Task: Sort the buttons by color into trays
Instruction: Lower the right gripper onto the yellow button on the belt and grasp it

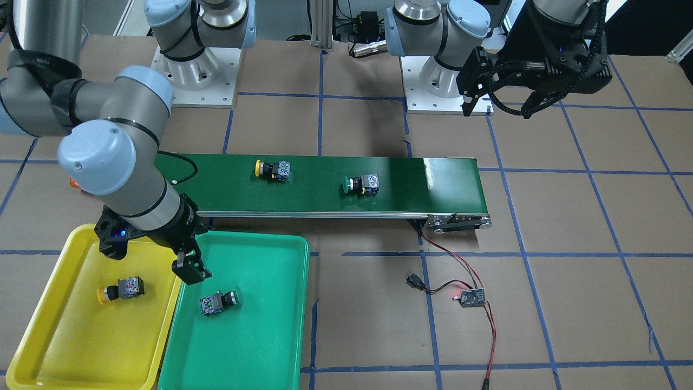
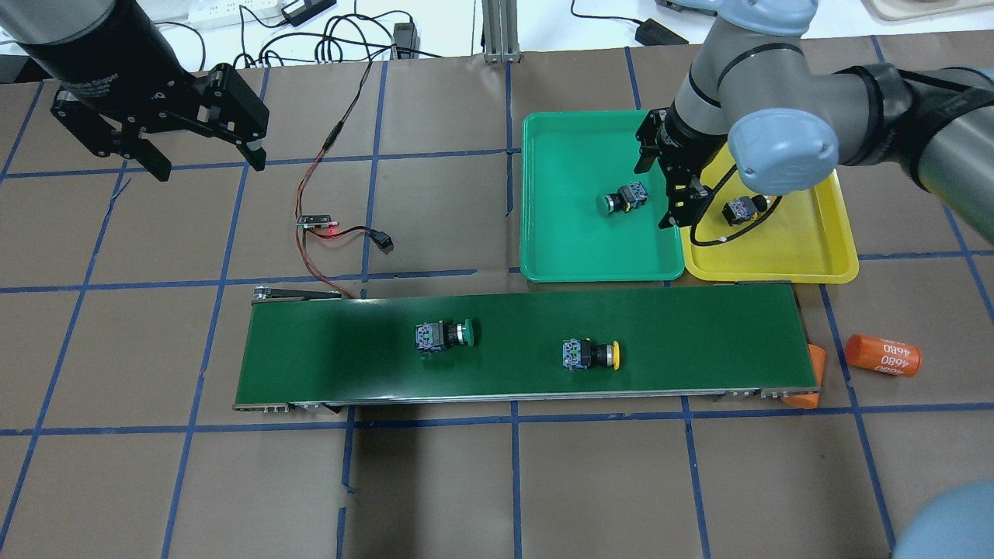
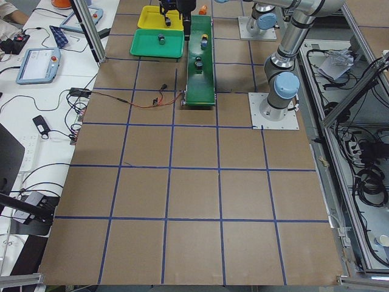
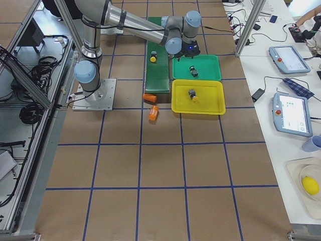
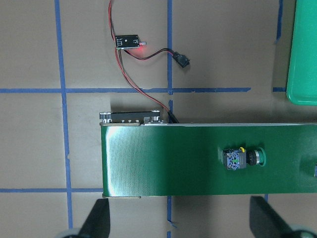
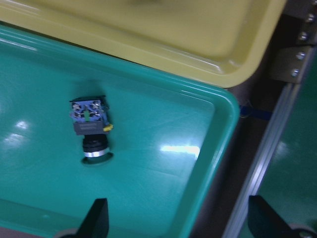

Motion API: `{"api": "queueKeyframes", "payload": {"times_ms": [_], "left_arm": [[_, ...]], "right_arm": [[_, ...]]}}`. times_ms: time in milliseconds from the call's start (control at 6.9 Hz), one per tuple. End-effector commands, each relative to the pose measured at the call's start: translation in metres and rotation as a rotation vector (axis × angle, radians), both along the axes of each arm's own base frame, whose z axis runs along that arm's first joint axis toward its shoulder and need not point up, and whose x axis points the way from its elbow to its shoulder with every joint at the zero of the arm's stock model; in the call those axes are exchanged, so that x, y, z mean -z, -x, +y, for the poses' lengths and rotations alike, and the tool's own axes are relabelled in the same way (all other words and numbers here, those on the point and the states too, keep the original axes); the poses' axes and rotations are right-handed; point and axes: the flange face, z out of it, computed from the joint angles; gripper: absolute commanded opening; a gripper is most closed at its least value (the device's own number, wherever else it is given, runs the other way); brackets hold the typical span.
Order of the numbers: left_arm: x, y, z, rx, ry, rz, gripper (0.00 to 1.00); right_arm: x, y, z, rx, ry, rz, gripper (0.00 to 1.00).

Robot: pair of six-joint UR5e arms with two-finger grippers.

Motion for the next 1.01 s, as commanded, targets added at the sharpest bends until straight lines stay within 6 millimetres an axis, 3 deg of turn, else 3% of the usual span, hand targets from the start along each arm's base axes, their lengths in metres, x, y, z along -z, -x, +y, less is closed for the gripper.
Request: {"api": "queueKeyframes", "payload": {"times_ms": [0, 145, 290, 435, 580, 869], "left_arm": [[0.013, -0.001, 0.004, -0.012, -0.018, 0.001, 1.00], [0.014, -0.003, 0.005, -0.017, -0.015, 0.001, 1.00], [0.013, -0.003, 0.004, -0.020, -0.010, 0.000, 1.00], [0.014, -0.003, 0.004, -0.017, -0.012, 0.002, 1.00], [0.012, -0.003, 0.001, -0.015, 0.013, -0.001, 1.00], [0.012, -0.003, -0.001, -0.015, 0.024, 0.000, 1.00]], "right_arm": [[0.012, -0.002, 0.092, 0.073, -0.086, -0.002, 1.00], [0.019, -0.002, 0.116, 0.078, -0.102, -0.001, 1.00], [0.021, -0.004, 0.123, 0.086, -0.108, -0.003, 1.00], [0.031, -0.023, 0.130, 0.058, -0.131, 0.004, 1.00], [0.041, -0.037, 0.126, 0.032, -0.116, 0.005, 1.00], [0.054, -0.038, 0.122, 0.030, -0.123, 0.012, 1.00]]}}
